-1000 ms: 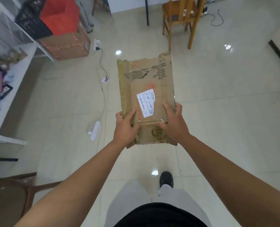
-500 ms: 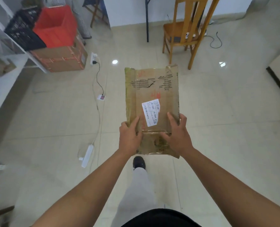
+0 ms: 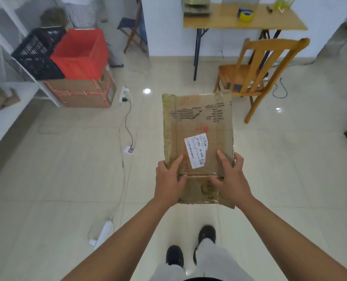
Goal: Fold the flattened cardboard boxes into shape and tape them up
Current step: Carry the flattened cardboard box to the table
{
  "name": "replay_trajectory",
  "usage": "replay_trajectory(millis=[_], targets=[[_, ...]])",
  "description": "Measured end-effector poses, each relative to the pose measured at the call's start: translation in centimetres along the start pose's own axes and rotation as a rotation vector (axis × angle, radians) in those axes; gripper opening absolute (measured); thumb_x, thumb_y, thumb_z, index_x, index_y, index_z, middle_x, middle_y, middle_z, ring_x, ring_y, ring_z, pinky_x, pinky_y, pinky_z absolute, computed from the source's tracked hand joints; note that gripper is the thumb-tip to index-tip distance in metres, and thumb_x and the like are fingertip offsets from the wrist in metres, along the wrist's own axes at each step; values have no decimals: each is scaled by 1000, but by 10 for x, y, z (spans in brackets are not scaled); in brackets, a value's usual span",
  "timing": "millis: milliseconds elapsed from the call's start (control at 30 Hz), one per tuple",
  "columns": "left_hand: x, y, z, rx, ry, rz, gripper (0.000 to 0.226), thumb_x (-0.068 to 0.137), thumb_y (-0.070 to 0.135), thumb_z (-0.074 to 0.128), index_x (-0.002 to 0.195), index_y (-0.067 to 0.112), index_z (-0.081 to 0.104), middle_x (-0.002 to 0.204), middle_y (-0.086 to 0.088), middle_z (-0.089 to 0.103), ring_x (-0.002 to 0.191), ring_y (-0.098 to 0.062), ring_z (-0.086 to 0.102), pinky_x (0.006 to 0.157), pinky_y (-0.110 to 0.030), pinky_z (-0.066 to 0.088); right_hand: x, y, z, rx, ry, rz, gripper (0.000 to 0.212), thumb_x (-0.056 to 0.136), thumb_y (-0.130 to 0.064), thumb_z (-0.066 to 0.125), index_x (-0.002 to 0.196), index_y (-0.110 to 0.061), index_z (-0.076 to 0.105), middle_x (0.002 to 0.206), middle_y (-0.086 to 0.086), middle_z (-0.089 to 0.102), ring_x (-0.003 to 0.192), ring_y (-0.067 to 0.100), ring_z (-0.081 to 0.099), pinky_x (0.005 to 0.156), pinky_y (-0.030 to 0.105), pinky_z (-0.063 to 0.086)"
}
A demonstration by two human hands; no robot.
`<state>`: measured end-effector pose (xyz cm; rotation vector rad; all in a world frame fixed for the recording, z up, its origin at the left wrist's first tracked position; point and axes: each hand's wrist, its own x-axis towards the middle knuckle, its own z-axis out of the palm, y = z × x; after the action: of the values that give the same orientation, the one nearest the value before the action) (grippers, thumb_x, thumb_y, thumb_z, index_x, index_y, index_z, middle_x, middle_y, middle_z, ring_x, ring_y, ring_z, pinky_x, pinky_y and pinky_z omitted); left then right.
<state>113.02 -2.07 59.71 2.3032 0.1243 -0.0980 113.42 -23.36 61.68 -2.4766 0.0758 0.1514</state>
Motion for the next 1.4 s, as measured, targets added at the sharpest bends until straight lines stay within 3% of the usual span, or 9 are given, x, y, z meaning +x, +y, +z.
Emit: replay_trajectory(millis=[167,567,767,1000,1267,1400], targets=[[89,8,0,51,1,1,83,81,54,74,148,51,25,116,13,18,120,-14,34,106,-29,40,93,-7,-4,43,8,-26,88,86,-43,74,155,-38,21,146,-18,5,121,13,47,89,29,50],[332,99,13,89,43,28,86,77,45,81,146,52,32,118,9,25,116,-20,52,103,-39,48,346,13,-66,190,47,-54,84,85,-41,75,155,-32,29,144,-15,9,130,17,45,95,34,52],[426,130,16,113,65,32,87,78,46,80,148,50,29,120,12,22,123,-20,44,107,-40,46,435,8,-88,208,77,-61,84,87,-41,73,156,-34,26,144,-21,5,131,17,42,95,33,52],[552,139,29,124,47,69,89,78,44,81,150,44,29,136,4,25,128,-23,41,109,-40,44,547,9,-92,150,111,-23,89,86,-45,73,156,-38,19,155,-10,-2,143,22,31,103,40,49],[719,135,25,92,-38,62,84,80,53,75,149,45,28,136,5,21,128,-21,43,104,-37,47,712,-9,-96,58,93,50,86,85,-43,75,154,-40,24,155,-11,-1,142,23,30,100,39,48],[796,141,8,119,-62,109,84,80,50,75,149,45,27,133,5,22,126,-20,44,103,-36,48,785,-26,-100,64,111,74,82,87,-42,73,154,-40,25,153,-16,-2,145,26,22,107,44,44]])
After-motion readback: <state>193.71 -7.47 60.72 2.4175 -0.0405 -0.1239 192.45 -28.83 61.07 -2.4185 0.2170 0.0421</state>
